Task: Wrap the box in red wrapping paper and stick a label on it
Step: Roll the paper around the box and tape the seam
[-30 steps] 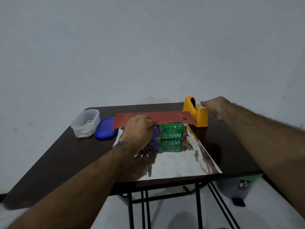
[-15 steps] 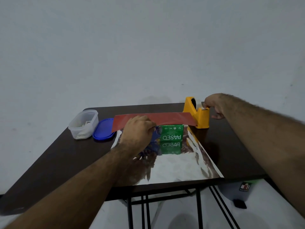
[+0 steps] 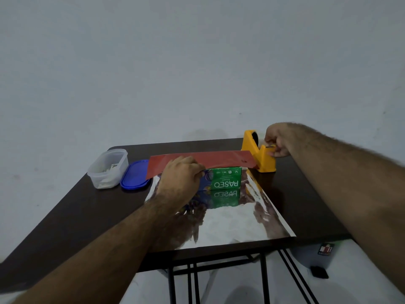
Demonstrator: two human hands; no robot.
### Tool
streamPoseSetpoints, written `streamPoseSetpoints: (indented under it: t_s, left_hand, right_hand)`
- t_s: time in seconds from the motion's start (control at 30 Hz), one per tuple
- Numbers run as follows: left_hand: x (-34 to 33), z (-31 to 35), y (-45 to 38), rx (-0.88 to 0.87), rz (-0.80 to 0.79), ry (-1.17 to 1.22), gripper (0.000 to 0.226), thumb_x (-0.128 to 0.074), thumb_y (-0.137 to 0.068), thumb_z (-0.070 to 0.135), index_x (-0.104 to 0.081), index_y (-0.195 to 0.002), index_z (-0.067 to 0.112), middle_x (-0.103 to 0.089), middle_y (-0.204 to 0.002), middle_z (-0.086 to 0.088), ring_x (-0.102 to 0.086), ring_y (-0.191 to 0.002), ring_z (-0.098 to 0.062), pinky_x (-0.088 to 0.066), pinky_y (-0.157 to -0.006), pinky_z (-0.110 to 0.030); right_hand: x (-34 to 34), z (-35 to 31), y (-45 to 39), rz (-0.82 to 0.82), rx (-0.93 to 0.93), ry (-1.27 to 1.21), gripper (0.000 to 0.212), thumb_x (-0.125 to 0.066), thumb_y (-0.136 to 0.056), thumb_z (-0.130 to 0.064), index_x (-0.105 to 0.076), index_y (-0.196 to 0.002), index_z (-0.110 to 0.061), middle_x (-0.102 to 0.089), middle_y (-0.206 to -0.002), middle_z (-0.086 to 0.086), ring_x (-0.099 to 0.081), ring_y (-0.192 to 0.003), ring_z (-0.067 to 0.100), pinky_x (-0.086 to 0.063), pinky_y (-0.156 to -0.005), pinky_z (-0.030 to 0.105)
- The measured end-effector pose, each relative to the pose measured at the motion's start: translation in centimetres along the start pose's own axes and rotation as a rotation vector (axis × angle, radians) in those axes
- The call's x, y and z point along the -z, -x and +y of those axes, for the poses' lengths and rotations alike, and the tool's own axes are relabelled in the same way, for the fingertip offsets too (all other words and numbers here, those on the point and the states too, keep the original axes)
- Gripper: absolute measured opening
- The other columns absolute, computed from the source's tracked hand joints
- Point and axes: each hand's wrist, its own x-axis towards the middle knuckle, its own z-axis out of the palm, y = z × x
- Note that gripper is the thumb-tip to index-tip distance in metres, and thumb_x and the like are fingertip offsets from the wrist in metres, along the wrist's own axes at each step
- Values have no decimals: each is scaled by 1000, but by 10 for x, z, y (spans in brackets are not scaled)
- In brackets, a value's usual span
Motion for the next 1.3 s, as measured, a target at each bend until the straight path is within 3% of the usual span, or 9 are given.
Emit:
streamPoseSetpoints:
  t_s: [0.23, 0.5, 0.63, 0.8, 0.87, 0.93, 1.0, 1.1, 1.3]
  left_hand:
    - [0, -1, 0, 2, -21, -24, 23, -71, -99, 20, -81, -120, 21, -75, -108, 2, -66, -99, -27, -52, -91, -43]
    - [1, 0, 0, 18, -28, -24, 23, -70, -99, 19, -81, -120, 19, -76, -108, 1, -65, -99, -28, -52, -91, -43]
    - [2, 2, 1, 26, -33, -34, 23, -70, -99, 18, -82, -119, 20, -76, -108, 0, -66, -99, -30, -52, -91, -43]
    - [5, 5, 2, 43, -41, -40, 26, -67, -101, 19, -80, -123, 21, -75, -112, 1, -64, -103, -28, -49, -93, -41]
    - [4, 5, 3, 43, -42, -41, 27, -66, -101, 19, -80, -124, 22, -75, -112, 2, -64, -103, -27, -49, -93, -40]
    - [5, 4, 2, 42, -46, -43, 27, -67, -101, 20, -79, -125, 23, -75, -112, 3, -64, -103, -26, -49, -93, -40]
    - [5, 3, 2, 43, -52, -46, 27, -66, -102, 20, -79, -125, 23, -75, -113, 3, -64, -104, -26, -50, -94, -41]
    - [5, 3, 2, 43, -53, -38, 27, -67, -102, 20, -79, -126, 23, -75, -113, 3, -64, -104, -25, -50, -95, -42]
    - [1, 0, 2, 49, -42, -22, 26, -69, -100, 18, -80, -123, 21, -75, -109, 2, -64, -101, -27, -50, -93, -43]
  right_hand:
    - [10, 6, 17, -129, 6, -185, 43, -45, -108, -6, -50, -151, -5, -43, -160, 7, -38, -149, 37, -61, -78, 59]
    - [5, 41, 18, -130, -38, -514, 13, -52, -100, 3, -60, -108, -3, -42, -157, 14, -44, -144, 39, -48, -108, 68]
    - [0, 50, 13, -88, -22, -428, 41, -58, -97, 1, -58, -137, -9, -43, -157, 15, -48, -141, 40, -53, -101, 68]
    - [-4, 58, 6, -45, 10, -405, 45, -71, -95, -25, -58, -137, -19, -52, -142, 8, -56, -127, 40, -57, -80, 70]
    - [-6, 61, -4, -22, 20, -401, 53, -76, -91, -31, -58, -140, -25, -55, -141, 7, -58, -123, 41, -58, -57, 68]
    - [-7, 66, -13, 11, 29, -394, 50, -78, -87, -23, -62, -135, -22, -57, -138, 10, -61, -119, 41, -55, -43, 57]
    - [-7, 67, -3, 42, 38, -420, 49, -78, -84, -15, -63, -131, -16, -59, -136, 13, -63, -116, 42, -57, -46, 56]
    - [-9, 68, 16, 62, 44, -449, 56, -80, -85, -11, -61, -137, -13, -61, -138, 14, -64, -118, 41, -59, -73, 66]
    - [-17, 79, 19, 51, 25, -548, 56, -81, -91, -10, -57, -141, -4, -56, -145, 20, -58, -129, 42, -54, -94, 72]
